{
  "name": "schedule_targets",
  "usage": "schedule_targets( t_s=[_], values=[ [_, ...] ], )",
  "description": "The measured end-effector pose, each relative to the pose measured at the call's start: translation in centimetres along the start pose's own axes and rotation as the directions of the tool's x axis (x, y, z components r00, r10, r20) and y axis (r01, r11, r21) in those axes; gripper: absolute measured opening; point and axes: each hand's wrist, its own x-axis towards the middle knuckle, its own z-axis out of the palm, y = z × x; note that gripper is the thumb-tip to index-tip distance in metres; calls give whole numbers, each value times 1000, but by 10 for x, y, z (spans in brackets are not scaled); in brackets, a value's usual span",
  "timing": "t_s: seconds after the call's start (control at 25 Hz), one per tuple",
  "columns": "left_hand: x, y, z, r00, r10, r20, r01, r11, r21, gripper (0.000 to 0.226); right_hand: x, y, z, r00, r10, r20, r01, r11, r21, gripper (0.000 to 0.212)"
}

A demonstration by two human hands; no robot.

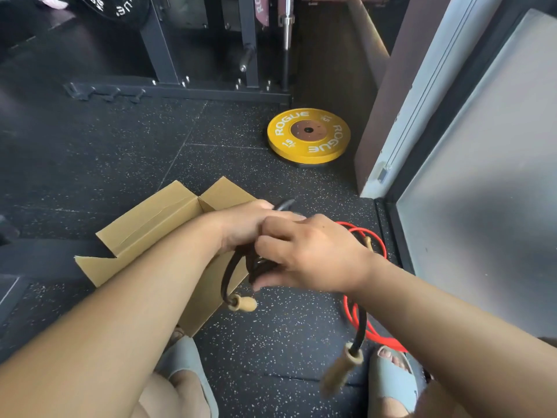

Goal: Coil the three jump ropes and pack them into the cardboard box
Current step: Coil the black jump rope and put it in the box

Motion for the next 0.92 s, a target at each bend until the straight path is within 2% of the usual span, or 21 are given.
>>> schedule_targets(
  t_s=[0.08, 0.16, 0.2, 0.28, 0.36, 0.44, 0.6, 0.68, 0.8, 0.84, 0.92],
  values=[
    [-3, -6, 2, 996, -5, 89, 20, 986, -168, 24, 0, 3, -6, 997, 5, -82, 0, 998, 56, 54],
    [-4, -13, 4, 990, 1, 141, 27, 979, -200, 17, 3, 8, -16, 986, 73, -149, -58, 993, 106, 60],
    [-4, -17, 5, 981, 2, 196, 35, 982, -184, 21, 6, 11, -21, 976, 131, -173, -108, 985, 137, 66],
    [-6, -22, 4, 946, -14, 325, 82, 977, -199, 41, 11, 17, -27, 941, 291, -175, -254, 945, 206, 76],
    [-5, -25, 3, 910, 39, 414, 80, 961, -266, 55, 10, 23, -28, 890, 442, -111, -402, 876, 268, 80],
    [-2, -29, 1, 890, 113, 441, 29, 952, -304, 64, 5, 30, -25, 864, 503, -7, -478, 825, 303, 82],
    [4, -33, 7, 872, 174, 458, -53, 963, -265, 41, -7, 44, -13, 857, 450, 252, -516, 749, 416, 70],
    [5, -32, 6, 880, 174, 443, -53, 961, -273, 43, -16, 53, -8, 829, 444, 339, -558, 634, 535, 65],
    [5, -28, -5, 884, 246, 398, -115, 939, -325, 41, -29, 69, -8, 768, 508, 390, -595, 341, 728, 75],
    [3, -25, -8, 882, 283, 377, -148, 926, -349, 39, -32, 73, -8, 747, 553, 369, -586, 285, 758, 81],
    [0, -22, -12, 879, 357, 317, -235, 902, -362, 38, -33, 75, -8, 726, 609, 319, -554, 244, 796, 90]
  ],
)
